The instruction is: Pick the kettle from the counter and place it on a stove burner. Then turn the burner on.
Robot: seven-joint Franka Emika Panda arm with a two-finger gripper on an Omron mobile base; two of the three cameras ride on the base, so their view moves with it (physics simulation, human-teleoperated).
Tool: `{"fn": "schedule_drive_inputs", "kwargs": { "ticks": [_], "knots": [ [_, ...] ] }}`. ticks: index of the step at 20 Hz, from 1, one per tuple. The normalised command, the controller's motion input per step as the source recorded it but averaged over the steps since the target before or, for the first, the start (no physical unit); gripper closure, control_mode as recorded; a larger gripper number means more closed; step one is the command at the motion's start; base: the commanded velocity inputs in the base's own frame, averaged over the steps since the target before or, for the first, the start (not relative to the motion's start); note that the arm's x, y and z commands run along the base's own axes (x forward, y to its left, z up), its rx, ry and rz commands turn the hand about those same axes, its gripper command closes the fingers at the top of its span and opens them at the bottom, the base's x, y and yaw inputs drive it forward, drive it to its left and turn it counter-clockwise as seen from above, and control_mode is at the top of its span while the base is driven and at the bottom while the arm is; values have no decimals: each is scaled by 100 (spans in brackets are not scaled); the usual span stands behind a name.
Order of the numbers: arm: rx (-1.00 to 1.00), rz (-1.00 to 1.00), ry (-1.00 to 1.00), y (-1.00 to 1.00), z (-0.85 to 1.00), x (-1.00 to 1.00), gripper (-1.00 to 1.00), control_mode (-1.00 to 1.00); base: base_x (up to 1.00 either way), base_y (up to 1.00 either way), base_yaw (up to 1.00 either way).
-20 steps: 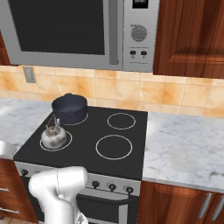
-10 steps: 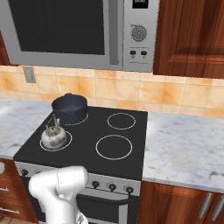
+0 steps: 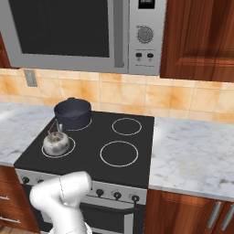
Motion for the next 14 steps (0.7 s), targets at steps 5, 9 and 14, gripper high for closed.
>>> {"fn": "schedule_drive_inputs", "kwargs": {
  "ticks": [5, 9, 14],
  "knots": [
    [17, 21, -43, 0, -58, 11, -100, -100, 0, 0, 0],
    [48, 25, -22, -9, -11, 19, -100, -100, 0, 0, 0],
    [62, 19, -8, -22, 0, 6, -100, -100, 0, 0, 0]
  ]
}}
